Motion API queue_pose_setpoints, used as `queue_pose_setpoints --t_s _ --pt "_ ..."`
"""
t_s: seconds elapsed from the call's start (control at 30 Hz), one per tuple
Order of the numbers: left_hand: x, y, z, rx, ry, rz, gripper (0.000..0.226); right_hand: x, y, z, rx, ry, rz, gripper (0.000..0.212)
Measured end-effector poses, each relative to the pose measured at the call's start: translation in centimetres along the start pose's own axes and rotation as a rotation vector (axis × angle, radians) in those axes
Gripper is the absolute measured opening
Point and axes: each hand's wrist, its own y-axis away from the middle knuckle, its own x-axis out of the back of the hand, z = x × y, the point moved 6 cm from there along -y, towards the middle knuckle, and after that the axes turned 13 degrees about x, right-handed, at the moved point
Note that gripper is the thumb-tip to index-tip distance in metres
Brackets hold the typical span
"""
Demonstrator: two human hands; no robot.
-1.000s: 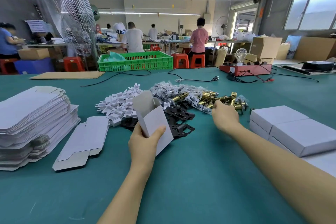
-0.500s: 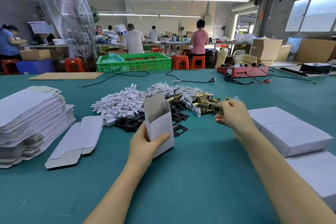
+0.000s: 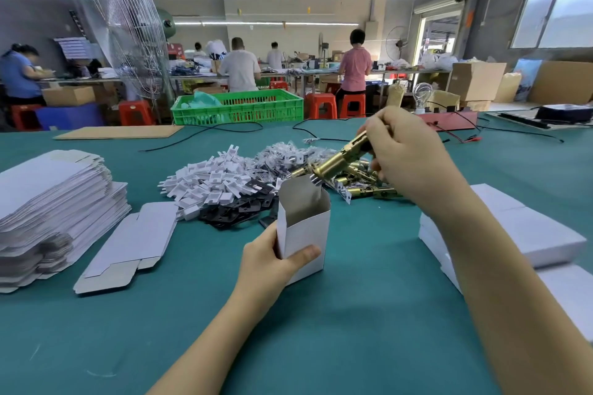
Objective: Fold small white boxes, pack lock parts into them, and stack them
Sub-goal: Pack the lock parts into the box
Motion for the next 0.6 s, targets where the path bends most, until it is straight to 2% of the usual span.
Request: queue_pose_setpoints --t_s 0.17,0.4,0.6 --pt "0.0 0.1 0.3 -0.016 -0.004 0.002 0.033 -2.4 0.3 -0.9 0.058 0.014 -0.114 0.027" --pt "-0.1 0.2 0.3 -0.029 0.006 -0.005 0.033 -3.8 0.4 -0.2 0.092 0.114 -0.182 0.024" --pt "-0.1 0.4 0.7 -0.096 -0.065 -0.001 0.036 -5.1 0.9 -1.1 0.186 0.203 -0.303 0.025"
